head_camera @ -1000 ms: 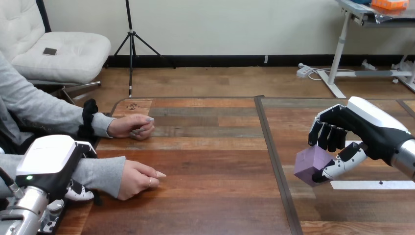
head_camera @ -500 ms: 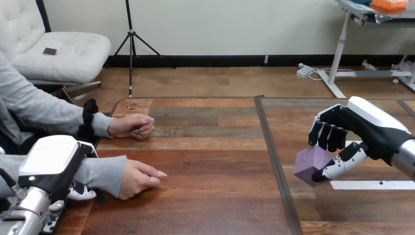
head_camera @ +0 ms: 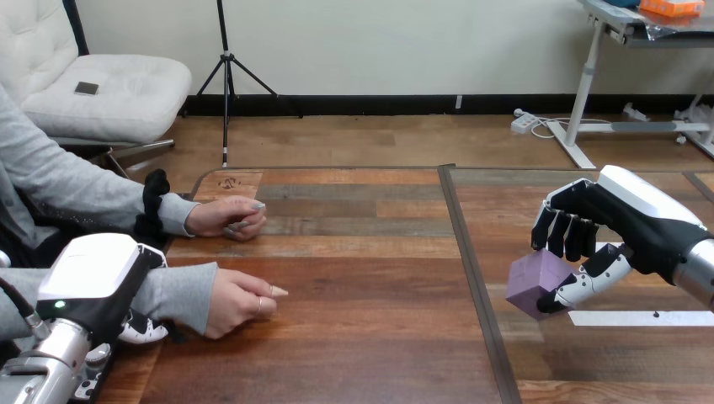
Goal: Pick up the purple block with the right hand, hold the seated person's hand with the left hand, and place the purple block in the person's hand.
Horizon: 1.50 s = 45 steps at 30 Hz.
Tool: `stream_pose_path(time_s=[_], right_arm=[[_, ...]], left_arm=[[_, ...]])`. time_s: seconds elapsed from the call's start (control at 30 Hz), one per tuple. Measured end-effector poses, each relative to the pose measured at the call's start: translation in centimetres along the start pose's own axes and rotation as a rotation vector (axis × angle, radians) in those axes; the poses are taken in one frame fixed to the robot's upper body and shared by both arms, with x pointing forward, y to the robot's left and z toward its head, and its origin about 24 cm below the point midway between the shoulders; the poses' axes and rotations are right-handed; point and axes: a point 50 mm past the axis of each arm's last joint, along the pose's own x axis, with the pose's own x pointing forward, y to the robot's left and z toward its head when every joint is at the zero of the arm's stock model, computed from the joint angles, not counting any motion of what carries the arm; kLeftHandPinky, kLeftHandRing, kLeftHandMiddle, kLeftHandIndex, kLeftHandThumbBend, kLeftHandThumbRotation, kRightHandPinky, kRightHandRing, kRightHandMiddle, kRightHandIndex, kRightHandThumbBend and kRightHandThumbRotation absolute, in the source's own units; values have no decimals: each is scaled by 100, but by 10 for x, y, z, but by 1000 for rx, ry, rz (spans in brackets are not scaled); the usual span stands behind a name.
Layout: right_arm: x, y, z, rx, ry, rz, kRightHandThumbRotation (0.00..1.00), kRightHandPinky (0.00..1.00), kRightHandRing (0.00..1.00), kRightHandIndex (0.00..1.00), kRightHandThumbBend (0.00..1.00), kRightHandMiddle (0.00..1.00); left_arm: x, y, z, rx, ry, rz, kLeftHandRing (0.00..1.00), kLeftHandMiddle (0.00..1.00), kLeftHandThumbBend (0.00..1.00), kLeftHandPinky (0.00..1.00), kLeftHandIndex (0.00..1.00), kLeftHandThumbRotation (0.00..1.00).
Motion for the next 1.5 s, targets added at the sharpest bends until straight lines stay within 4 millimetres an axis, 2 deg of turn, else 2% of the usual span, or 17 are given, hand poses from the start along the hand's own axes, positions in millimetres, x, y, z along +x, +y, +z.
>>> stream_pose_path(time_s=[0.4, 0.8, 1.5], right_arm=[[0, 0, 0, 1, 1, 0, 0, 34, 37, 41, 91, 40], [0, 0, 0, 1, 2, -1, 0, 36, 38, 41, 91, 41], [0, 0, -1, 3, 9, -3, 0, 35, 38, 41, 91, 41]], left_arm=[[3, -1, 2, 8, -7, -35, 39, 42, 84, 34, 44, 0], [6, -1, 2, 13, -8, -61, 37, 40, 88, 33, 41, 0], [6, -2, 2, 12, -8, -47, 30, 34, 85, 27, 34, 0]])
